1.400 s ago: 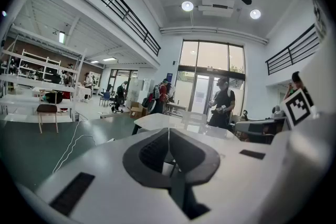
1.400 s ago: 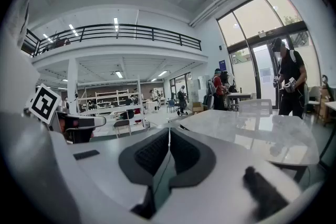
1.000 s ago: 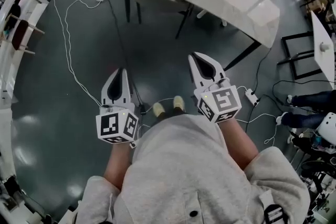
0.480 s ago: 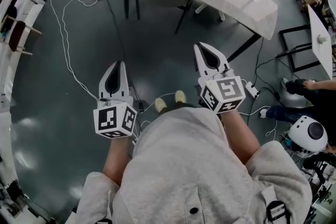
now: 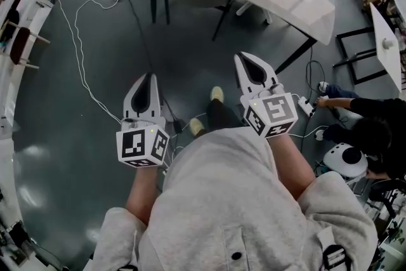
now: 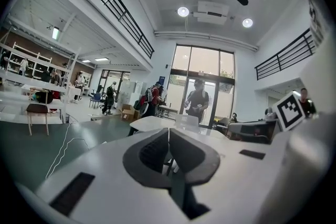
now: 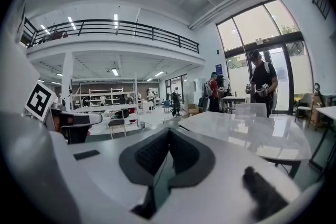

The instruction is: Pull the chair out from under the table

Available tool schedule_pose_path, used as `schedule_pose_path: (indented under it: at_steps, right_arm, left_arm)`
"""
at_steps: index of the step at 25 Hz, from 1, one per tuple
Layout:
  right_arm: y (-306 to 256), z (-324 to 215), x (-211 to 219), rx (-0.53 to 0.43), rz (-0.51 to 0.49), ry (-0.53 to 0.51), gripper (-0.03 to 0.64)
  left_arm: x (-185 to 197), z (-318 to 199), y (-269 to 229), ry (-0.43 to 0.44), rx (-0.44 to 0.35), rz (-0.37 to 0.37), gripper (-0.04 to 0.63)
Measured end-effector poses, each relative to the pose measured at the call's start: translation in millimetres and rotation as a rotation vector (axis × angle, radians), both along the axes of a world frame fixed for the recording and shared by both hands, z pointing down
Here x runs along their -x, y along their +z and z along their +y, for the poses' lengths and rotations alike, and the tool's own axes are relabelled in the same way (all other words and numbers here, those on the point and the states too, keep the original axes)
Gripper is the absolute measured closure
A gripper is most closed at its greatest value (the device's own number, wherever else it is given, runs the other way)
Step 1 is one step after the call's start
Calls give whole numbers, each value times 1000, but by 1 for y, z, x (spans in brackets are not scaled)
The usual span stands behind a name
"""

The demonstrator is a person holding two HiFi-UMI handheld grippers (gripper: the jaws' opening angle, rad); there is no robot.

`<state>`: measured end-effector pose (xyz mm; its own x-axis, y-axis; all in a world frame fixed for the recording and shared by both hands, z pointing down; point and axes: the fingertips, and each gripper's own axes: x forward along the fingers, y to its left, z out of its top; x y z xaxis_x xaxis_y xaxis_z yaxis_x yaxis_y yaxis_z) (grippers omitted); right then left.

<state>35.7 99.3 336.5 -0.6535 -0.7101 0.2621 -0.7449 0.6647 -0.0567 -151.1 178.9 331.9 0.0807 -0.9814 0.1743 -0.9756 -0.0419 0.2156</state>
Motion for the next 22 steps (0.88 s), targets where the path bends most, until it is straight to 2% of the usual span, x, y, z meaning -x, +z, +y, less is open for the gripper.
schedule_pose_path:
  at_steps: [11,22]
  right_arm:
    - [9,-26,5,-7,0,-7,592]
    - [18,-111,10,1,-29,-9,592]
  left_arm:
    - [8,-25,6,-11,-6,-9,577]
    - [14,-105,14,3,16,-27,575]
